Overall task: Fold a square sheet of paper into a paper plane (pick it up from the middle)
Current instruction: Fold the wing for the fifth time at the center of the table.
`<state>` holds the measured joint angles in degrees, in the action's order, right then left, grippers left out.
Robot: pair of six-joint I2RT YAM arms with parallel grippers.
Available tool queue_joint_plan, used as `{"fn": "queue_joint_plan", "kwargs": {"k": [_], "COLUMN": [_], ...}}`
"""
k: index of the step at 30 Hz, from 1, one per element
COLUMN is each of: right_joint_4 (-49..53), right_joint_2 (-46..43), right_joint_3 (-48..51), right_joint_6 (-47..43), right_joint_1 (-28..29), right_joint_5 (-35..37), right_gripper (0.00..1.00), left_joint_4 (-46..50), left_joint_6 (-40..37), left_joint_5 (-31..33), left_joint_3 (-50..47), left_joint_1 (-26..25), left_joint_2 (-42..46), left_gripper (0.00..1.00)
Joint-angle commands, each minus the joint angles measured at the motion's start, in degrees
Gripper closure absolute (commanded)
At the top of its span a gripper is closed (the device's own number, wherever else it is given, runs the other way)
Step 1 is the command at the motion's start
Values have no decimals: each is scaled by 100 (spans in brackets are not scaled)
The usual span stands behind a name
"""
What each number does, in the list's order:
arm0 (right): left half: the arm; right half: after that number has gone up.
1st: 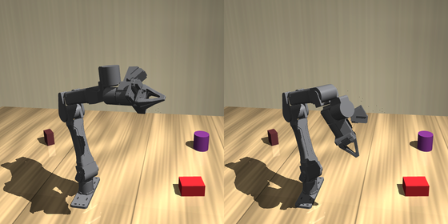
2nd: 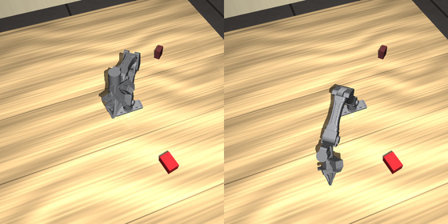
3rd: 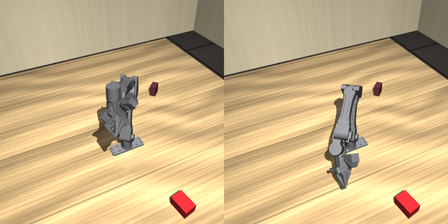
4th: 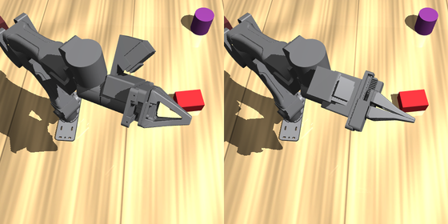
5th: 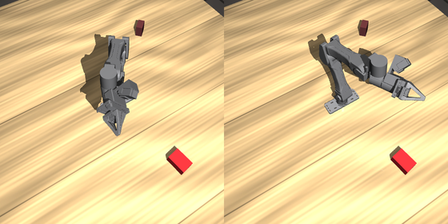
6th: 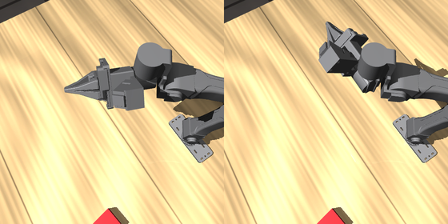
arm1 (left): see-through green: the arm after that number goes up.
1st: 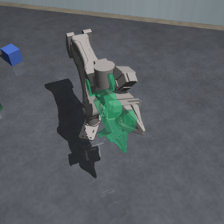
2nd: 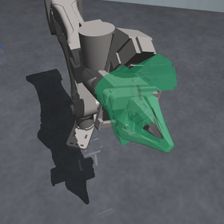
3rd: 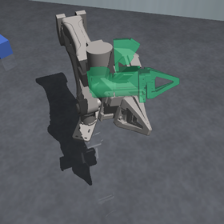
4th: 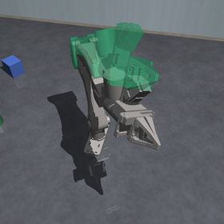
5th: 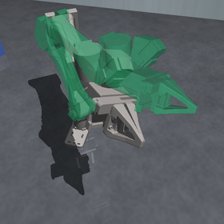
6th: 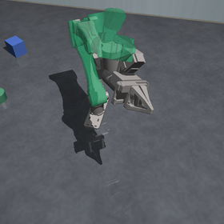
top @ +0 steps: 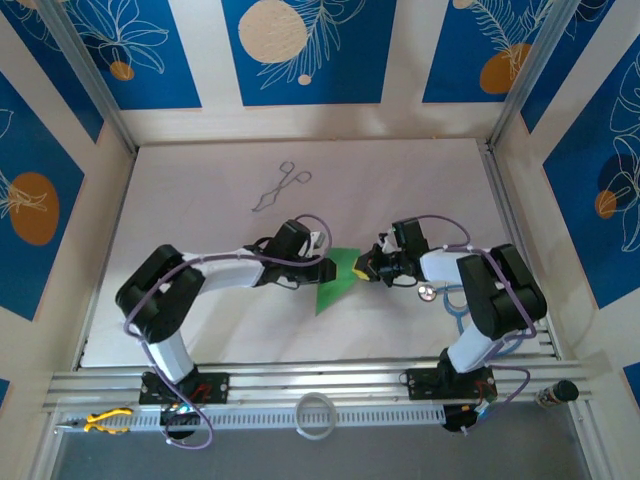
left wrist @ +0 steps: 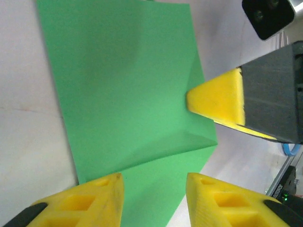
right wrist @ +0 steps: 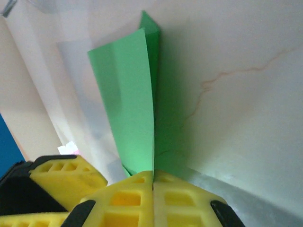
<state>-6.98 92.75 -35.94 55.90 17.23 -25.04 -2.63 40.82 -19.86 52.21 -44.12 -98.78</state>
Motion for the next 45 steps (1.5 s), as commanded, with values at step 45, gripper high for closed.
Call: {"fn": "queue_joint_plan", "kwargs": {"k": [45], "right_joint_4": [-61], "right_joint_2": [-653], "right_joint_3": [317], "right_joint_6": [1024], "right_joint_1": [57], "right_joint_5": [181], "right_gripper": [95], "left_joint_4": [2334], "left_joint_6": [-2298], "left_joint_5": [4075], "left_joint_3": [1284], "left_joint_1": [-2083], "left_joint_2": [-537], "left_gripper": [73]}}
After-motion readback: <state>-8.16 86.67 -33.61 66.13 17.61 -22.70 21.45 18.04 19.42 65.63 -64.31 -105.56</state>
